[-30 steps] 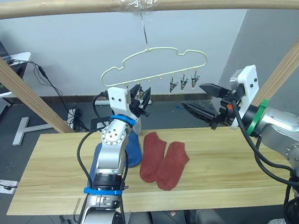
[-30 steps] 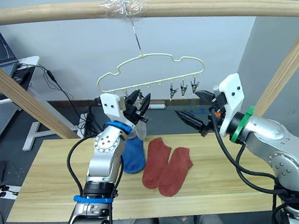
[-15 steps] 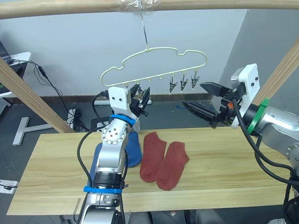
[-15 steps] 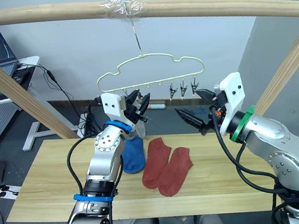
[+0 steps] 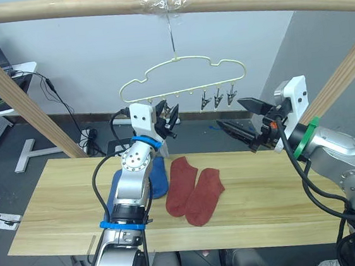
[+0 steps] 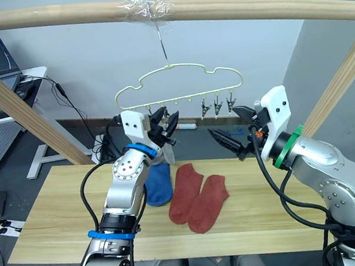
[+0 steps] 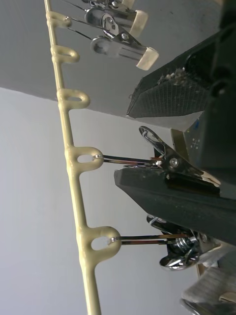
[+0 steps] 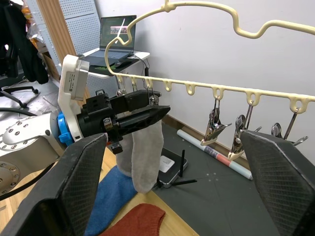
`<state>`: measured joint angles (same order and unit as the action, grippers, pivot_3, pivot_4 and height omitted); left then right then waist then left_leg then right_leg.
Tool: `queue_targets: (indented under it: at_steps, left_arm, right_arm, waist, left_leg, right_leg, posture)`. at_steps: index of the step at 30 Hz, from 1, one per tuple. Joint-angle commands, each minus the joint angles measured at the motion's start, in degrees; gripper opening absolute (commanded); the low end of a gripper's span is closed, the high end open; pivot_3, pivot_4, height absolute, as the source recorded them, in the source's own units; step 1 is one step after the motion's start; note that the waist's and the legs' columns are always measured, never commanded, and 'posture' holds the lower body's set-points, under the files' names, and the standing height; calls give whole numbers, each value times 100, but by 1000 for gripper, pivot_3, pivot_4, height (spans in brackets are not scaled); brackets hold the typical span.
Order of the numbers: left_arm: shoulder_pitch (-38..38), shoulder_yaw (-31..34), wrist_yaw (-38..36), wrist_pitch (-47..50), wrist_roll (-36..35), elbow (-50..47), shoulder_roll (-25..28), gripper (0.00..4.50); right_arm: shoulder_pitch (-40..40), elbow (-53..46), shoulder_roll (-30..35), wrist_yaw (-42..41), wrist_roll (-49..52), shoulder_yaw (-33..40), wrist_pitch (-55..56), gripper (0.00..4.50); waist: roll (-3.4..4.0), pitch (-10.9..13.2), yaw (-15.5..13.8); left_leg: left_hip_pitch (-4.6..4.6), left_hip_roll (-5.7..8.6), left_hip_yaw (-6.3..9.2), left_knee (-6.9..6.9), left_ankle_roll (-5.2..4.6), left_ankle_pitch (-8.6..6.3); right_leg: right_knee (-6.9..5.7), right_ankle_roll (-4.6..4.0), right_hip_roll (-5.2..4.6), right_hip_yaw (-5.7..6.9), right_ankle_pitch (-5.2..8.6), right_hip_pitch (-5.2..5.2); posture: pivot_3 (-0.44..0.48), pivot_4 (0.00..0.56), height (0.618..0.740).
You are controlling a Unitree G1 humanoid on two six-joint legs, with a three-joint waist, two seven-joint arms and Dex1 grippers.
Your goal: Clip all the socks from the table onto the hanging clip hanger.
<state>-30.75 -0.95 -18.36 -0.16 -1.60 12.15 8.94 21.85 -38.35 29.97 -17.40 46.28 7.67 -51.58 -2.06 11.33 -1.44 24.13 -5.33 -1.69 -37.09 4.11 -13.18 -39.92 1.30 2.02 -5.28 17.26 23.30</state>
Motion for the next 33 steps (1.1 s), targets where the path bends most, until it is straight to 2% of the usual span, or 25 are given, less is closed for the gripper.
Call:
queue_targets:
  at_steps: [1,10,15,17,27,32,33]
  left_arm:
    - [-88,-64,-7,-3,29,-55,28,1902]
    - [-56,-74,6,22,-8,-121,48,1902]
    - [-44,-60,-3,46,-55,-156,46,497]
    - [-36,-57,-13,56,-68,-164,50,291]
    - [76,25,-189,434,-428,-373,20,286]
    - [145,36,-148,420,-390,-483,65,286]
    - [140,41,-142,401,-390,-485,68,636]
  right_arm:
    - [88,-94,25,-5,48,129,133,4500]
    - [82,-77,14,-14,47,122,147,4500]
    - [75,-86,4,-6,69,133,145,4500]
    - [66,-92,2,0,77,140,140,4500]
    - [-148,-96,-52,-12,-94,-47,213,4500]
    - [-81,-110,-58,16,-53,-37,189,4500]
    - [-49,-113,-53,30,-37,-30,170,4500]
  waist:
    - [0,0,0]
    - [0,0,0]
    - [0,0,0]
    - [0,0,0]
    - [0,0,-2]
    - [-1,0,-2]
    - [-1,0,-3]
  left_leg:
    - [0,0,0,0,0,0]
    - [0,0,0,0,0,0]
    - [0,0,0,0,0,0]
    - [0,0,0,0,0,0]
    - [0,0,0,0,0,0]
    - [-1,0,0,0,0,0]
    - [-1,0,0,0,0,0]
  right_leg:
    - [0,0,0,0,0,0]
    - [0,0,0,0,0,0]
    - [0,0,0,0,0,0]
    - [0,0,0,0,0,0]
    - [0,0,0,0,0,0]
    - [-1,0,0,0,0,0]
    - [-2,0,0,0,0,0]
  posture:
    - [70,178,740]
    - [74,178,740]
    - [74,178,740]
    - [74,178,740]
    - [92,167,740]
    - [93,164,740]
    - [93,165,740]
